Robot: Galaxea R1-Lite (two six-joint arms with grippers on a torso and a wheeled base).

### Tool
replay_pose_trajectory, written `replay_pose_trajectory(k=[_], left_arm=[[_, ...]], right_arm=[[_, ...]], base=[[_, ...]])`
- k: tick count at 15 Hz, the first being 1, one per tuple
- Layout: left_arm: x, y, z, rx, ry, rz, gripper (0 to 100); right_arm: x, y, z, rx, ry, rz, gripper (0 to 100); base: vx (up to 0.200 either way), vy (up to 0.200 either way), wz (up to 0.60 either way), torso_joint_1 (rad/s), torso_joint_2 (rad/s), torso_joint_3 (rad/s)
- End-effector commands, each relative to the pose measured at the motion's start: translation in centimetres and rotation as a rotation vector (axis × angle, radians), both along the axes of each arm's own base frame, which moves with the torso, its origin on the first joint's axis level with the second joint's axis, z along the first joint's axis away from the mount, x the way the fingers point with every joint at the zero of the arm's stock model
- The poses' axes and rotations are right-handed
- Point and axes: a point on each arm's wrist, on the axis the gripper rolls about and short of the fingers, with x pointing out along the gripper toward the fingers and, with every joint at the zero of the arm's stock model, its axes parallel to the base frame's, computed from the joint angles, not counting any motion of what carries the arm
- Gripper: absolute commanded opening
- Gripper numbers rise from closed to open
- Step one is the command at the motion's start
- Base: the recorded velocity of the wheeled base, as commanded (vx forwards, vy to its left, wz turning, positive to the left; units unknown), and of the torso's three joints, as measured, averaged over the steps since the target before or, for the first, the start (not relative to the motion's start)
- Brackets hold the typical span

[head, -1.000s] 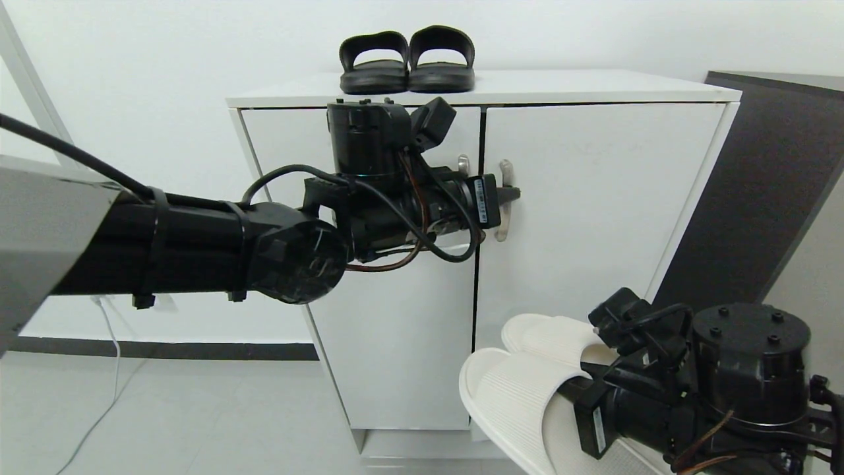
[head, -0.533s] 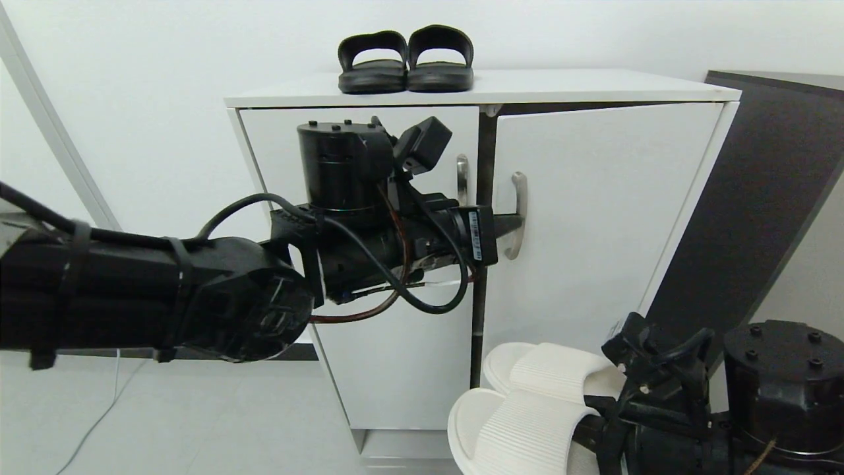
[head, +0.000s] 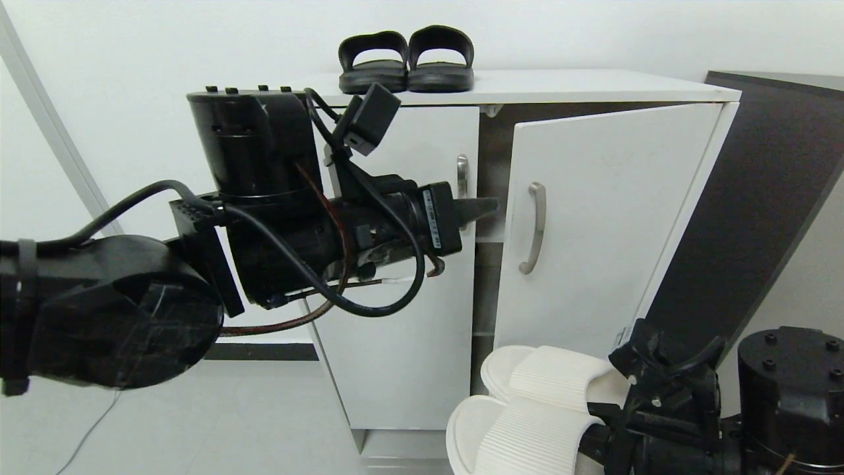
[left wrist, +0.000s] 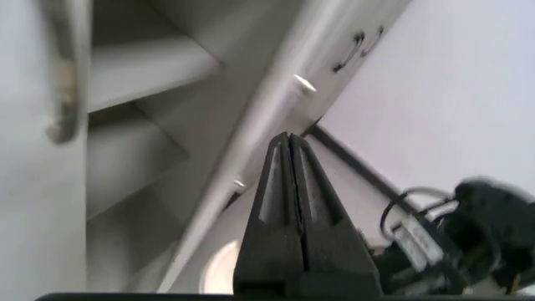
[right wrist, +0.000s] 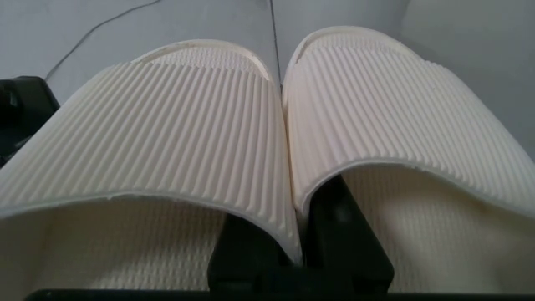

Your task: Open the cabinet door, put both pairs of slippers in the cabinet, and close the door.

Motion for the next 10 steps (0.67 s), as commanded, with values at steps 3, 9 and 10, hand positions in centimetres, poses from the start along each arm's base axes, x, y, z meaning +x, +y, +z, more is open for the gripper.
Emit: replay_pose_trajectory(k=[3,9,10], left_arm=[[2.7,-0.2,0.5,-0.035,0.008,-0.002,0],[6.1,-2.5,0.0,-0.041,0.000,0.004,0],[6.5,-2.8,-0.1,-0.044,-0.003,0.010,0]], right_arm=[[-0.4,0.1,-0.1,-0.002,0.003,0.015,0],[-1.3,0.1,-0.7,-0.021,0.019,0.050,0],[-1.3,0.2,-0.7,-0.021,0.019,0.053,0]], base=[[0.000,0.000,0.00,0.000,0.00,0.000],[0.000,0.000,0.00,0.000,0.00,0.000],[0.000,0.000,0.00,0.000,0.00,0.000]])
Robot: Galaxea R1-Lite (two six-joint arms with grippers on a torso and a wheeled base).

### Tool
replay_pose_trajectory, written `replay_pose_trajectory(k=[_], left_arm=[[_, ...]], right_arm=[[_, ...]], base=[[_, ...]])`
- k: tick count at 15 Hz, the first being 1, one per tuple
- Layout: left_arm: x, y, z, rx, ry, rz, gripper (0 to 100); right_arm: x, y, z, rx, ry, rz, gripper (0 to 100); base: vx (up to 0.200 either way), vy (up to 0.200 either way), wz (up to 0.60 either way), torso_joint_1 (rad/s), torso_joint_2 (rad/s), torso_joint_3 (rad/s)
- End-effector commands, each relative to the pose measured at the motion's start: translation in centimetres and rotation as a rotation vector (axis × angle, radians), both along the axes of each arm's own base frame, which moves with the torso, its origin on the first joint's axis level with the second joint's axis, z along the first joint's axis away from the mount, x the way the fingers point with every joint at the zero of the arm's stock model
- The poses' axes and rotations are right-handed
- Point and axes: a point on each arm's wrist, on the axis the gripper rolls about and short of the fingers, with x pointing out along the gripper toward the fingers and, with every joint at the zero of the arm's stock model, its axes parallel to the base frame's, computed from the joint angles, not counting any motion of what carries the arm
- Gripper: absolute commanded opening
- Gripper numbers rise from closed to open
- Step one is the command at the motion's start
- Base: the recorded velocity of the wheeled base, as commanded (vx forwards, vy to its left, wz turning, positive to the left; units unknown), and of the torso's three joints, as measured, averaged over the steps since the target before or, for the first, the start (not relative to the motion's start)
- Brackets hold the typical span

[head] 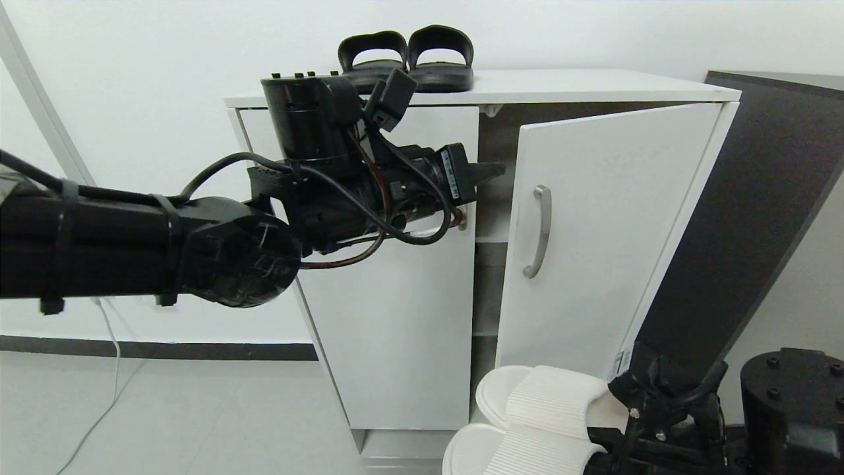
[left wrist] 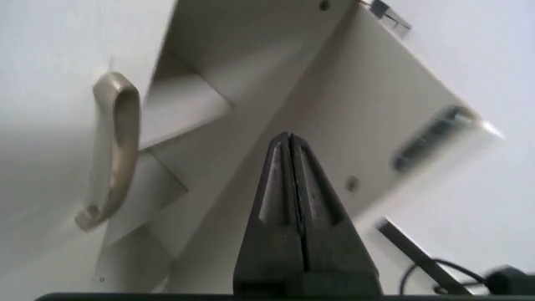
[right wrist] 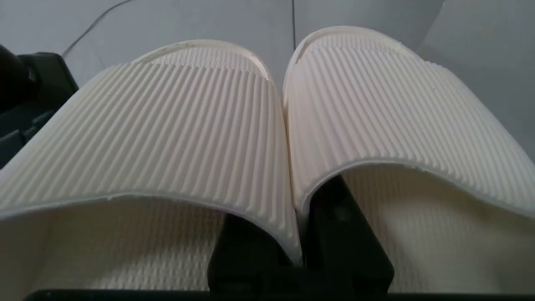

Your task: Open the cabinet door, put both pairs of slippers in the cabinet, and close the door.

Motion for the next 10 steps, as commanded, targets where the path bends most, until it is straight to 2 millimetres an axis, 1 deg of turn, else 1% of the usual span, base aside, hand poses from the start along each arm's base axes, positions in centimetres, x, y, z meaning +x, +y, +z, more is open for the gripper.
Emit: replay_pose_trajectory(k=[1,4,5,6,8,9,10], left_arm=[[1.3,-0.9,-0.9,0.007,0.014,0.009,0],[1.6,-1.1,-1.0,0.005,0.013,0.010,0],[1.5,-1.7,-1.4,0.011,0.017,-0.004,0],[0.6,-2.8,-1.6,0.014,0.017,-0.028,0],[-2.0,-5.4,-1.9,0.025,0.016,-0.057,0],[-3.0,-6.4,-2.0,0.029,-0.013,-0.072,0],[-3.3,-6.6,-2.0,0.026,-0.028,-0.073,0]], right_arm=[[-0.2,0.0,-0.2,-0.005,0.004,0.008,0],[-0.7,0.1,-0.4,-0.013,0.009,0.026,0],[-1.1,0.2,-0.6,-0.017,0.013,0.044,0],[-1.6,0.2,-0.6,-0.019,0.014,0.066,0],[-2.8,0.0,-0.6,-0.015,0.011,0.110,0],[-3.0,-0.1,-0.6,-0.014,0.010,0.115,0],[-3.0,0.0,-0.6,-0.014,0.010,0.116,0]], base=[[0.000,0.000,0.00,0.000,0.00,0.000],[-0.200,0.000,0.00,0.005,0.00,0.002],[-0.200,0.000,0.00,-0.002,0.01,0.002],[-0.200,0.000,0.00,-0.002,0.00,0.007],[-0.200,0.000,0.00,-0.002,0.01,0.002],[-0.200,0.000,0.00,0.002,0.00,0.007],[-0.200,0.000,0.00,0.002,0.00,0.002]])
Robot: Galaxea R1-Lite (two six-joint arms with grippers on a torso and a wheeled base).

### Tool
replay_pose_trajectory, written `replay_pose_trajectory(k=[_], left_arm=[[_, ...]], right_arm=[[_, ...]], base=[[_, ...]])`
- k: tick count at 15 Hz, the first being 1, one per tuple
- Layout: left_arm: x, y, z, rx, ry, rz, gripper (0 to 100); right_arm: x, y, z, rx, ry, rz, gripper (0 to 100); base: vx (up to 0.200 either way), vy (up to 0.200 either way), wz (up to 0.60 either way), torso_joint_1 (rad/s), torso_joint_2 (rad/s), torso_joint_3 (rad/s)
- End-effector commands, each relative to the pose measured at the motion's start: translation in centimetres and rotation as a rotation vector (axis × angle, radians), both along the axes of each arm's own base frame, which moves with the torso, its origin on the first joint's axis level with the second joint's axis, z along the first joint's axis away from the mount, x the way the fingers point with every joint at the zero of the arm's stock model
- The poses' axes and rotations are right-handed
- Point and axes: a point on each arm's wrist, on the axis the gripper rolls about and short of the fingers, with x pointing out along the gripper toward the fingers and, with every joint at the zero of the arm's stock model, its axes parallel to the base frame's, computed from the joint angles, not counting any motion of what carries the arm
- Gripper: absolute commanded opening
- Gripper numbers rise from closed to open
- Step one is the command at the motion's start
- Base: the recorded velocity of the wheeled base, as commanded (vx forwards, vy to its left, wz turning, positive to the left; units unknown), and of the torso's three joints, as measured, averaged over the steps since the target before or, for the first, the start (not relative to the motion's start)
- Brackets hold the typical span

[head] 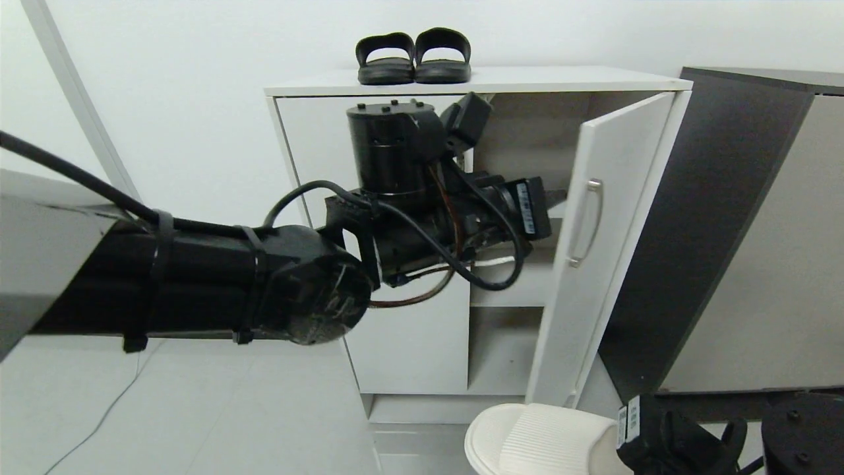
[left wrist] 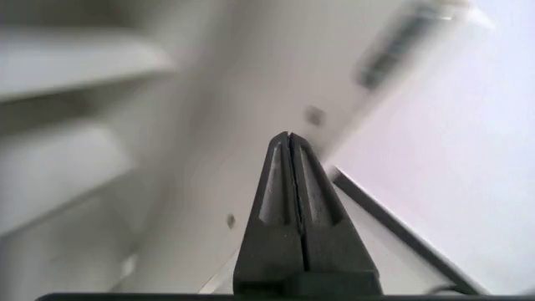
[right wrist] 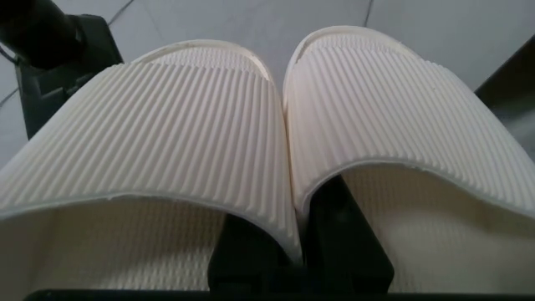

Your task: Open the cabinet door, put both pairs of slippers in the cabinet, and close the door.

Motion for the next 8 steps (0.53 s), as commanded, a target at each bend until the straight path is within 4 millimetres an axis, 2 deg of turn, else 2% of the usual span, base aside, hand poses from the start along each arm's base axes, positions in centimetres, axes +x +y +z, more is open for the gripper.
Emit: replay_pose_trajectory(k=[1,3,5,8], left_arm=[[-1.1,-0.9,-0.1,-0.009,-0.014,-0.012,0],[-1.0,-0.7,0.0,-0.013,-0.012,0.009,0],[-0.7,1.2,1.6,-0.045,-0.034,0.084,0],[-3.1,5.7,4.1,-0.039,-0.029,0.138,0]], right_arm=[[-0.2,-0.1,0.2,0.008,-0.005,0.007,0],[-0.2,-0.1,0.2,0.008,-0.008,0.001,0],[0.6,0.2,0.3,0.011,-0.002,-0.028,0],[5.6,0.2,0.5,0.011,-0.010,-0.240,0]], base=[[0.000,0.000,0.00,0.000,0.00,0.000],[0.000,0.000,0.00,0.000,0.00,0.000],[0.000,0.000,0.00,0.000,0.00,0.000],[0.000,0.000,0.00,0.000,0.00,0.000]])
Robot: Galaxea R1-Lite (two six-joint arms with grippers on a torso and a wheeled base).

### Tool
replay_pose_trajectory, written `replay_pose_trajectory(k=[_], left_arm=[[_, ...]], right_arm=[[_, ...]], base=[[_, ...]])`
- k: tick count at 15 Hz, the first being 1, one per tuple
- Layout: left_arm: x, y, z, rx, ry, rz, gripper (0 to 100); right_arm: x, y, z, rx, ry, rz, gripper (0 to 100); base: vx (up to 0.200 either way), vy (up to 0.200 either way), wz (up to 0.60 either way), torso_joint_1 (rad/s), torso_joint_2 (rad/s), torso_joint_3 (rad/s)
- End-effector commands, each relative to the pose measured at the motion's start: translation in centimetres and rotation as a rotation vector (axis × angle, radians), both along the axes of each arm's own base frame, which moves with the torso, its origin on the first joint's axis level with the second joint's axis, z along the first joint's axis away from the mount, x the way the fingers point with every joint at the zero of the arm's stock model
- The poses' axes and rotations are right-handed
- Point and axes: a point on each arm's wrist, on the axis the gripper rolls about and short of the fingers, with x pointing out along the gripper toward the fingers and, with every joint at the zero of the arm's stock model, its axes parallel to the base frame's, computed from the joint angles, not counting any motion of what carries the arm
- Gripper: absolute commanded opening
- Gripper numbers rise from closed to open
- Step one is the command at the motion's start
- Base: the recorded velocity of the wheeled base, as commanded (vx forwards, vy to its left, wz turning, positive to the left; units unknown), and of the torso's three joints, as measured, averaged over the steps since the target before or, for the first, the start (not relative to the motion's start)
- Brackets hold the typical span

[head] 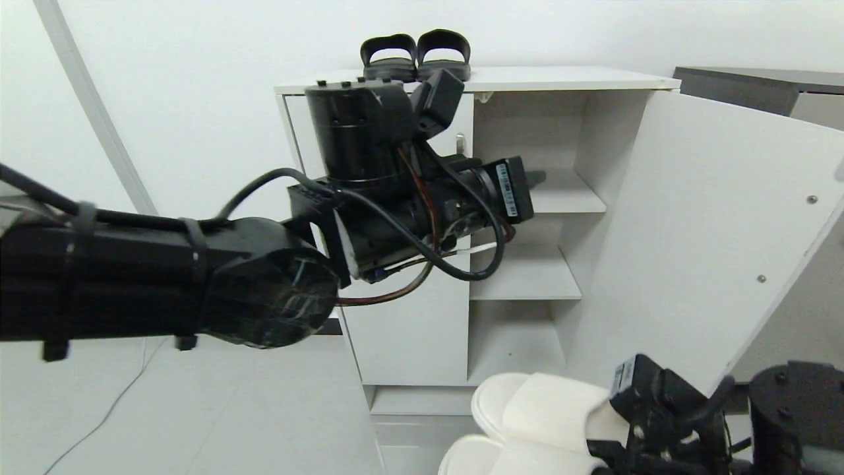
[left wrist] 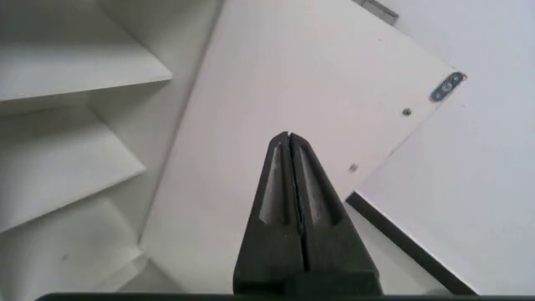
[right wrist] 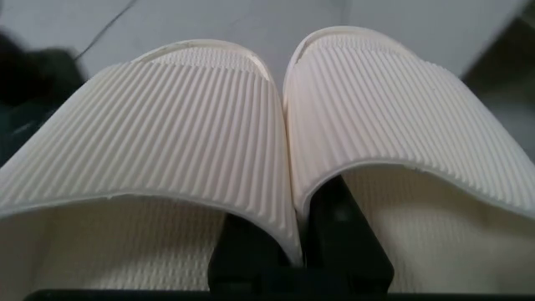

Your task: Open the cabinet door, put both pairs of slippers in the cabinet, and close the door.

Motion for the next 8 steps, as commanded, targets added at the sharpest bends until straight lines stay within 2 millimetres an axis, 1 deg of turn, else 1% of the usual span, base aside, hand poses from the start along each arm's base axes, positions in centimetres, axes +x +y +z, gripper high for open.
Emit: replay_pose_trajectory(k=[1,2,3,4,5,6,7,8], left_arm=[[-4.0,5.9,3.2,0.020,-0.004,0.061,0],[-5.9,8.2,3.6,0.048,0.024,0.108,0],[-7.9,10.1,3.5,0.089,0.037,0.189,0],[-9.0,11.2,3.3,0.121,0.031,0.252,0],[-12.7,15.6,2.6,0.207,-0.037,0.447,0],[-14.7,19.2,1.5,0.267,-0.067,0.584,0],[-17.0,22.4,0.4,0.330,-0.088,0.732,0],[-20.1,24.6,-1.0,0.358,-0.091,0.867,0]], right_arm=[[5.3,0.5,-0.4,-0.012,0.016,-0.265,0],[7.0,0.9,-0.2,0.022,0.028,-0.376,0],[8.2,1.2,-0.4,0.031,0.030,-0.459,0],[8.7,1.2,-0.3,0.027,0.019,-0.496,0],[9.4,1.1,-0.2,0.025,-0.002,-0.555,0],[9.6,1.0,-0.1,0.026,-0.008,-0.566,0],[9.6,0.9,0.1,0.030,-0.018,-0.581,0],[9.8,1.0,0.4,0.031,-0.031,-0.607,0]], base=[[0.000,0.000,0.00,0.000,0.00,0.000],[0.000,0.000,0.00,0.000,0.00,0.000],[0.000,0.000,0.00,0.000,0.00,0.000],[0.000,0.000,0.00,0.000,0.00,0.000],[0.000,0.000,0.00,0.000,0.00,0.000],[0.000,0.000,0.00,0.000,0.00,0.000],[0.000,0.000,0.00,0.000,0.00,0.000],[0.000,0.000,0.00,0.000,0.00,0.000]])
